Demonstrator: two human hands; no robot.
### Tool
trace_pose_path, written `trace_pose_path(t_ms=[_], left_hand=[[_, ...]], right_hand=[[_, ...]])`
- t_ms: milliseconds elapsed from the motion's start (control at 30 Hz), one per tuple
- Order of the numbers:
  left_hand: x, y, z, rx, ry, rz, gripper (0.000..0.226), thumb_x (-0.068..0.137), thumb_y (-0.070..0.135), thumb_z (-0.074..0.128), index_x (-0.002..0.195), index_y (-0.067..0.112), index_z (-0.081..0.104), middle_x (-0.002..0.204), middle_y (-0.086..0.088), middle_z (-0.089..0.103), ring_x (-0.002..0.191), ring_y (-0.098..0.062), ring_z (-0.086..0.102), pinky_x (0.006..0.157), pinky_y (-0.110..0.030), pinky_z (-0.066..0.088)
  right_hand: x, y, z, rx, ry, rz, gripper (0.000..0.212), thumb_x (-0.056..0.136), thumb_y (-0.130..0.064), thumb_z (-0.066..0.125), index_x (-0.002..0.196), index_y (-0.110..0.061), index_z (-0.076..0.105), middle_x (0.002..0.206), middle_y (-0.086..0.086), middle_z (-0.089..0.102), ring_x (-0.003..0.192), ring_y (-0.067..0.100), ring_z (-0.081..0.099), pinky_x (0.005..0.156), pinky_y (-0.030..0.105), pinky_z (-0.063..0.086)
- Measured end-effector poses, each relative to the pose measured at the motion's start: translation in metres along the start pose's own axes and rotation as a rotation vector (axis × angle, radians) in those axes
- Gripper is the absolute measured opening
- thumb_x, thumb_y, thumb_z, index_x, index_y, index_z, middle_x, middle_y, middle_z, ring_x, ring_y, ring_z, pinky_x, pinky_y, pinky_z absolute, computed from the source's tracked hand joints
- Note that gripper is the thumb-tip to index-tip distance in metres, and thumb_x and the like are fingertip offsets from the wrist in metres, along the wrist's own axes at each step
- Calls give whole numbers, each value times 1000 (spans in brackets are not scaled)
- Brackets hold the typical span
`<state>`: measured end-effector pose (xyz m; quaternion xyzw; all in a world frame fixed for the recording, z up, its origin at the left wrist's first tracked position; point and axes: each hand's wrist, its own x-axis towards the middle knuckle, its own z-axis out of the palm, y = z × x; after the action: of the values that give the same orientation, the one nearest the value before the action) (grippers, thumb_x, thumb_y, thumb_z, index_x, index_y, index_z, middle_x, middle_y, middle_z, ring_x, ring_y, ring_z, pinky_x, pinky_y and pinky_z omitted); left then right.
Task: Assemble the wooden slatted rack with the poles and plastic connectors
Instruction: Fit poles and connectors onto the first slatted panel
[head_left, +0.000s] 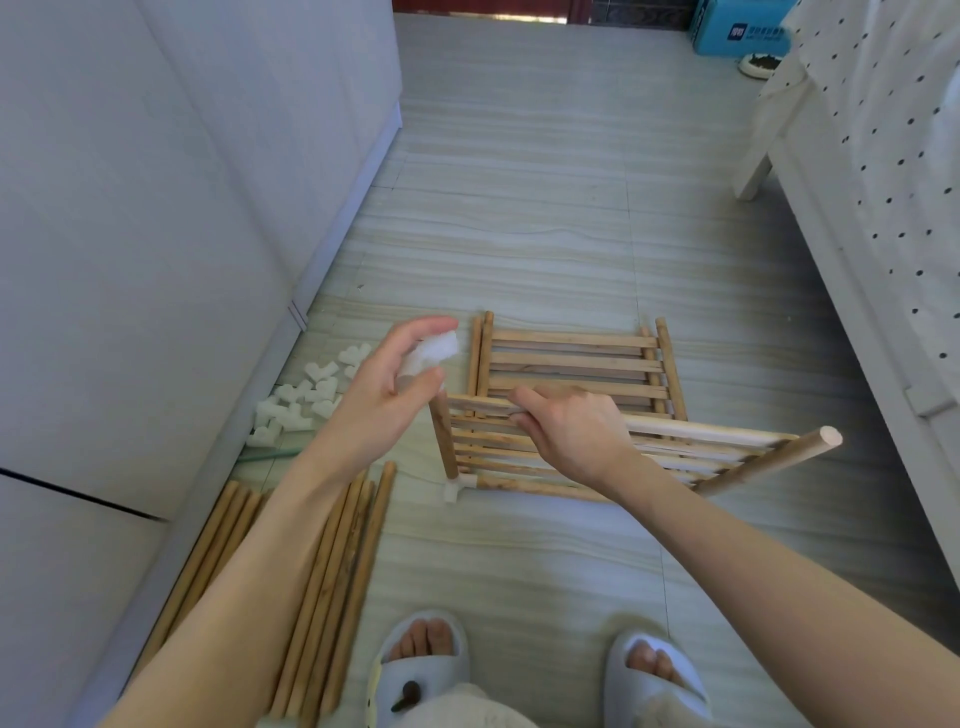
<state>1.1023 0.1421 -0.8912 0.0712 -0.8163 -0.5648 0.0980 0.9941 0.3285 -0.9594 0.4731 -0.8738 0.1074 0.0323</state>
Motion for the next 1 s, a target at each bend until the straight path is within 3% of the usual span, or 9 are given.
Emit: trace_pose_path(t_ms=[67,133,267,367,533,667,800,933,1000], left_hand=[[0,0,1,22,0,40,38,87,6,49,118,26,58,132,13,47,126,1,40,97,-21,40],[-2,-2,0,36,-13,43,37,87,9,49,119,25,59,131,14,47,126,0,40,98,-21,38],[-8,-3,5,39,-12,-11,34,98,20,46,127,36,48,128,16,50,119,5,45,95,-12,36],[-9,1,12,24,28,-25,31,100,21,37,118,44,45,124,15,50,111,4,49,88,-3,34],[-11,-2,26,102,87,-36,22,102,22,33,114,35,46,113,24,46,119,-12,42,98,-17,31],[-9,-6,34,77,162,-78,18,101,24,32,106,35,45,112,7,48,113,-11,42,90,-13,32],[-5,-8,33,39,156,-56,19,102,23,31,101,34,46,100,9,49,100,-11,44,83,-20,34],[-2,-7,30,25,116,-45,17,102,18,30,106,21,46,96,10,48,85,5,45,78,-9,35],[-1,-5,29,8,107,-47,17,102,15,30,104,20,46,90,8,47,76,6,42,73,-6,35]], right_hand=[[0,0,0,0,-6,0,29,100,-33,33,104,-15,55,82,2,62,59,29,58,46,26,37],[1,0,0,-1,-18,1,29,101,-33,33,105,-15,55,83,2,62,60,30,58,47,26,36],[1,-1,-3,-18,-35,17,29,101,-33,33,110,-15,54,85,3,62,63,30,58,49,26,35],[2,-1,-4,-26,-54,26,30,101,-34,30,113,-17,52,90,2,62,68,30,59,51,28,38],[1,-2,-3,-32,-49,36,30,101,-34,32,112,-15,52,90,3,63,68,31,60,50,27,34],[1,-3,-4,-24,-37,38,28,101,-32,35,111,-14,54,88,4,65,66,33,60,50,27,34],[2,-3,-7,-53,-71,54,30,102,-34,30,115,-16,50,90,3,64,75,32,61,53,28,32],[0,-2,-3,-47,31,41,21,98,-28,45,100,-11,57,73,5,63,58,32,60,42,22,19],[1,-2,0,-51,67,37,17,95,-26,52,92,-11,58,65,3,61,48,29,56,41,19,17]])
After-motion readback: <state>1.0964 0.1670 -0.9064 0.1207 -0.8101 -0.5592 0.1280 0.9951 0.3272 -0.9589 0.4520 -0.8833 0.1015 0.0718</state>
